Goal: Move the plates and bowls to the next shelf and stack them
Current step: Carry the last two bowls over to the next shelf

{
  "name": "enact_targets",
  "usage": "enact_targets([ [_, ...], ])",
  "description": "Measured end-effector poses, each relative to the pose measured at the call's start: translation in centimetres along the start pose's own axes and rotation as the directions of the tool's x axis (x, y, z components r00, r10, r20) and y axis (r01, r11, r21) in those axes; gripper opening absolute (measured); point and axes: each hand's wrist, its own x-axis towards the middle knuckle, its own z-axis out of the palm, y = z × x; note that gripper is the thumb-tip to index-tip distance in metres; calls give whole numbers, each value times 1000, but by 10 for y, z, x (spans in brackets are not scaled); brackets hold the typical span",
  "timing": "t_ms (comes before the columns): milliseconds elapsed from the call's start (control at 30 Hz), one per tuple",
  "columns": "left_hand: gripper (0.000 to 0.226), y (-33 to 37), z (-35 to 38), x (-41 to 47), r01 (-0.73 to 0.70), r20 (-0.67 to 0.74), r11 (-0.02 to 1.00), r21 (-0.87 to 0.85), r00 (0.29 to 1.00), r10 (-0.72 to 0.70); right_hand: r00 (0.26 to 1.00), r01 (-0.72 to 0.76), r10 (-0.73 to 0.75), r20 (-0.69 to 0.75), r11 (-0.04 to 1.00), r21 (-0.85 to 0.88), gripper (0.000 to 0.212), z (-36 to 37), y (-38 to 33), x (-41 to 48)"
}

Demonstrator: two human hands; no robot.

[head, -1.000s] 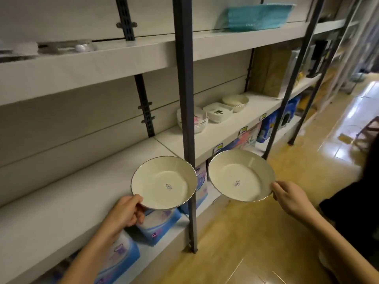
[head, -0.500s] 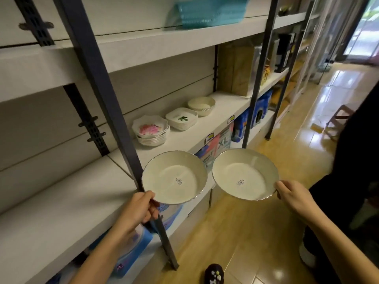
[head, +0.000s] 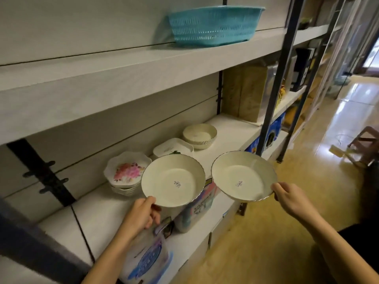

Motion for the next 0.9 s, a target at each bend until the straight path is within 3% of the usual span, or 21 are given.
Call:
enact_targets([
  [500, 35, 43, 40, 102, 100, -223, 994, -31, 969, -105, 953, 160, -187, 238, 979, 129, 35, 23, -31, 220],
  [900, 54, 75, 92, 143, 182, -576, 975, -126, 787, -221, 881, 320, -325, 345, 945, 73, 39, 80, -65, 382],
])
